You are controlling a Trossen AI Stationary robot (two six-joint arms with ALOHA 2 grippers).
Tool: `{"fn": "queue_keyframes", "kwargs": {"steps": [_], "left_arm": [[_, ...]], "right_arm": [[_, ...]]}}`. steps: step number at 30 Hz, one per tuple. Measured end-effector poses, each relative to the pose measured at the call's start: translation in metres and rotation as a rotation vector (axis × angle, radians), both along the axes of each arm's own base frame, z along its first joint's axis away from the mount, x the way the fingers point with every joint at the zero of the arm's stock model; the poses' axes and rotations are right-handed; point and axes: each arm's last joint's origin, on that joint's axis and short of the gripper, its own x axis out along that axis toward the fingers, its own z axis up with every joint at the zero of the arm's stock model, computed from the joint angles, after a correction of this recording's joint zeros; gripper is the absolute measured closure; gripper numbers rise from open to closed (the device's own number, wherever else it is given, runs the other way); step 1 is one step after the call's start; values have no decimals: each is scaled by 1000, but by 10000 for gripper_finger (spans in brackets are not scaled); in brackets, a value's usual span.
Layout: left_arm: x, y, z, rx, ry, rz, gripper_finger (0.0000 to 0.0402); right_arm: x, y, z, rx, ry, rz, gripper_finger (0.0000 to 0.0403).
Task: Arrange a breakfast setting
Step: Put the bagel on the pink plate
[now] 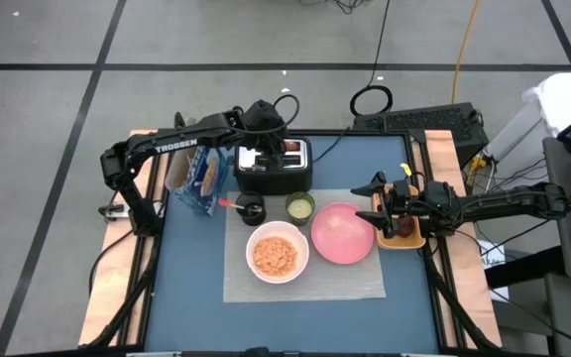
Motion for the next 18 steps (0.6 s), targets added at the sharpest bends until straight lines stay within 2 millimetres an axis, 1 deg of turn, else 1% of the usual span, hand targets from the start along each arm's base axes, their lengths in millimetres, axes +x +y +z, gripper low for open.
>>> {"fn": "queue_keyframes", "kwargs": {"steps": [6, 18], "left_arm": [[-1, 0, 5, 14, -20, -2, 346], [-19, -9, 38, 52, -114, 5, 346]], "right_arm": [[0, 0, 0, 0, 0, 0, 90], [0, 0, 0, -3, -1, -1, 90]]}}
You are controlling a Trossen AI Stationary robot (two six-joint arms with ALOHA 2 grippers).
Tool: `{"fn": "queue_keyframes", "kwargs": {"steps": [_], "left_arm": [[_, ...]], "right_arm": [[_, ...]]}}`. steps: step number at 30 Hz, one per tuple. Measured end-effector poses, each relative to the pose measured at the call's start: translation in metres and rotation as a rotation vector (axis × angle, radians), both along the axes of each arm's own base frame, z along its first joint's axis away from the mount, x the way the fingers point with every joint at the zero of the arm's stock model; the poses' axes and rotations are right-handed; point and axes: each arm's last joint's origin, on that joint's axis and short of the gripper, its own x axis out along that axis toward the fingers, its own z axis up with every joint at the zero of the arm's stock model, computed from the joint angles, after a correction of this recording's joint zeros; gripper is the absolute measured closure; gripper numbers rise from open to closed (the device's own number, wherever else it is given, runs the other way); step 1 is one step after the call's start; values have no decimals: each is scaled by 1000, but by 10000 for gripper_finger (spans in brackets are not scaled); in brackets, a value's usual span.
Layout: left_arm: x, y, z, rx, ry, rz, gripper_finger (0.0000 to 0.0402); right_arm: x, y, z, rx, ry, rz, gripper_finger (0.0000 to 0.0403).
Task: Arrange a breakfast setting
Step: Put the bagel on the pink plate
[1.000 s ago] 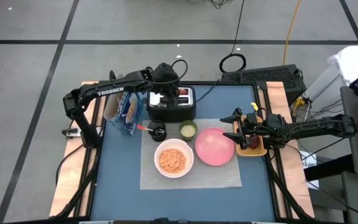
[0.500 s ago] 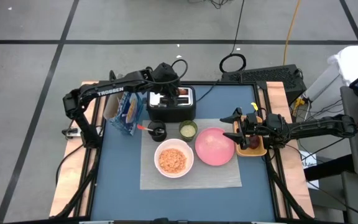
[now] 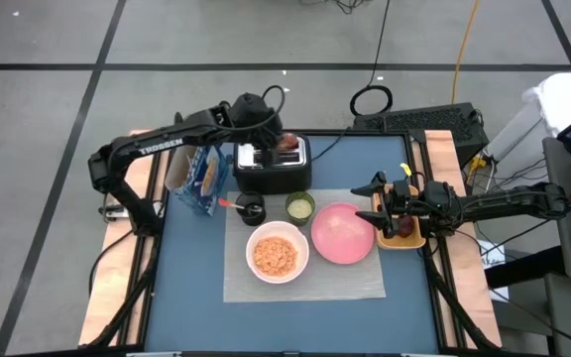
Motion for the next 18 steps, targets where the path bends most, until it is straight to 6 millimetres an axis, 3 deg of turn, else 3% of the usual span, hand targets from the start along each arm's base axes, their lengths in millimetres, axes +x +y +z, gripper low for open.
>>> {"fn": "queue_keyframes", "kwargs": {"steps": [9, 18], "left_arm": [[-8, -14, 19, 13, -65, -16, 347], [-4, -24, 22, 19, -82, -49, 347]], "right_arm": [[0, 0, 0, 0, 0, 0, 90], [0, -1, 0, 5, 0, -23, 90]]}}
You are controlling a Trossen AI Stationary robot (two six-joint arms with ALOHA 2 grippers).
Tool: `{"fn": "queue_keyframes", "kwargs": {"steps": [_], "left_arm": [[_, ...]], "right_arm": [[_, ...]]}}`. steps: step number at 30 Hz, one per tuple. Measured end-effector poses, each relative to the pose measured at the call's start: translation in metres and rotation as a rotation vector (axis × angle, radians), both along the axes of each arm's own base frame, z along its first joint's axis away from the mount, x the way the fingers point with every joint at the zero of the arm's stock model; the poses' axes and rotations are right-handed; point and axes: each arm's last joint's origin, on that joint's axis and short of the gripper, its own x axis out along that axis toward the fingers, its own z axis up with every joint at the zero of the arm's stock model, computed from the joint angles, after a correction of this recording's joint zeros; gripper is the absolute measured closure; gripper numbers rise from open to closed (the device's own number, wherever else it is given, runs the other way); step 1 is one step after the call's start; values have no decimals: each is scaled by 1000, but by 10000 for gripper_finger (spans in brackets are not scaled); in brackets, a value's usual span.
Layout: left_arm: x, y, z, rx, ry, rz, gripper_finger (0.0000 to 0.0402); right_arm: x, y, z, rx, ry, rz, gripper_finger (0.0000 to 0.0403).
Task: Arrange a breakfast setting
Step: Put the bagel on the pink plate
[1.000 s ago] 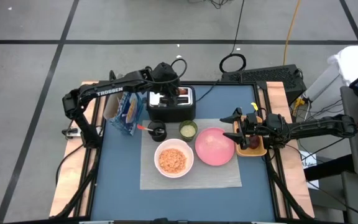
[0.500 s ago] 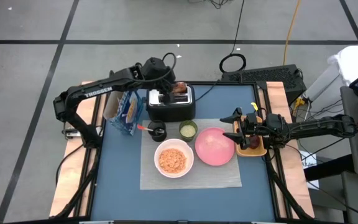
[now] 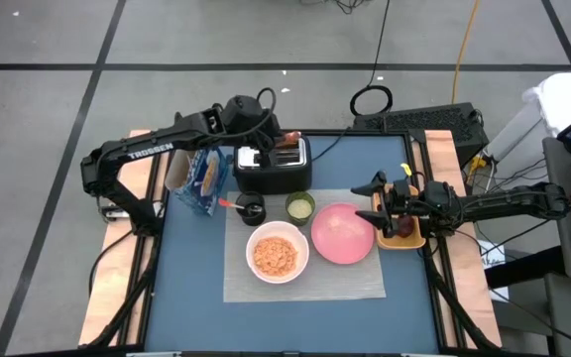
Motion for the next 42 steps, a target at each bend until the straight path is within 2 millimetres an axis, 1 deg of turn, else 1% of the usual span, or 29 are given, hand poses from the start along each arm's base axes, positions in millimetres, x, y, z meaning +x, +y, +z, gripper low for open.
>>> {"fn": "queue_keyframes", "kwargs": {"steps": [3, 8, 12, 14, 20, 26, 31, 36, 42], "left_arm": [[1, -3, 0, 0, 0, -9, 347], [3, -6, 0, -4, -1, -20, 347], [3, -6, 0, -5, -1, -19, 347], [3, -6, 0, -5, -1, -19, 347], [3, -6, 0, -5, -1, -18, 346], [3, -6, 0, -5, 0, -18, 346], [3, -6, 0, -5, 0, -18, 346], [3, -6, 0, -4, 1, -16, 346], [3, -6, -1, -4, 1, -16, 346]], "right_arm": [[0, -2, 0, 10, -1, -70, 90], [0, -5, 0, -27, 4, -197, 90], [2, -6, 2, -53, 10, -206, 90], [6, -6, 9, -68, 12, -211, 90], [32, -14, 40, -227, 132, -263, 90], [63, -32, 63, -364, 230, -344, 90], [86, -53, 73, -442, 288, -409, 90], [108, -75, 76, -474, 319, -331, 90], [128, -100, 81, -526, 325, -292, 90]]}}
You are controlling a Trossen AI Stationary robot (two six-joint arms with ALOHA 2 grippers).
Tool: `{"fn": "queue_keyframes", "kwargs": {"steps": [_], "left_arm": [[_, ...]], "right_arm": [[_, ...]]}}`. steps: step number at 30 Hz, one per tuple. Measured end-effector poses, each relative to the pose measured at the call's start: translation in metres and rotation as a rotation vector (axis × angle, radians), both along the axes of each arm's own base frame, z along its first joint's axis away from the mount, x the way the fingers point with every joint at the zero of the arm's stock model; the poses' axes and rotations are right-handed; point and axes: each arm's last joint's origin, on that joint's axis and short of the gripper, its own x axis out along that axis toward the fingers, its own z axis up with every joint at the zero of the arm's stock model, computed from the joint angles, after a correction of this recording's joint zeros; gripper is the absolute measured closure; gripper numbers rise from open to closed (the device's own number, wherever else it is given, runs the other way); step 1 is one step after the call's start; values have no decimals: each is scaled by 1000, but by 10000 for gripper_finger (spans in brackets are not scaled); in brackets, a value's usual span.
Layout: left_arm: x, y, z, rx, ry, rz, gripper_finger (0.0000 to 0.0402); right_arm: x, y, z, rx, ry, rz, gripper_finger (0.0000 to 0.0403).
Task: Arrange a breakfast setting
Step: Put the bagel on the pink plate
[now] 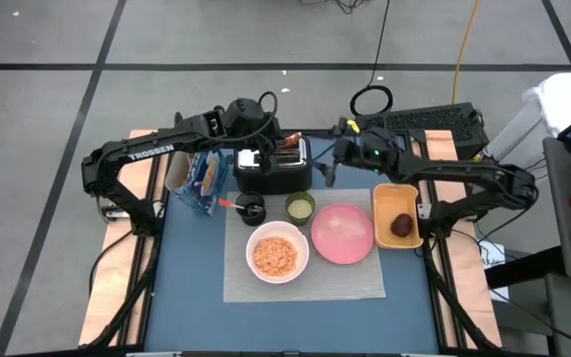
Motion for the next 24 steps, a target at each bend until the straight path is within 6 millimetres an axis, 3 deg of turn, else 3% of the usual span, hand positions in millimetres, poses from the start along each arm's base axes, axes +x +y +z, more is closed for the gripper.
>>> {"fn": "queue_keyframes", "kwargs": {"steps": [9, 24], "left_arm": [[0, 0, 0, 0, 0, 0, 346], [2, -5, 0, -15, -6, -7, 346]], "right_arm": [[18, -31, -6, -35, 43, 7, 90], [24, -49, -19, -96, 93, 18, 90]]}}
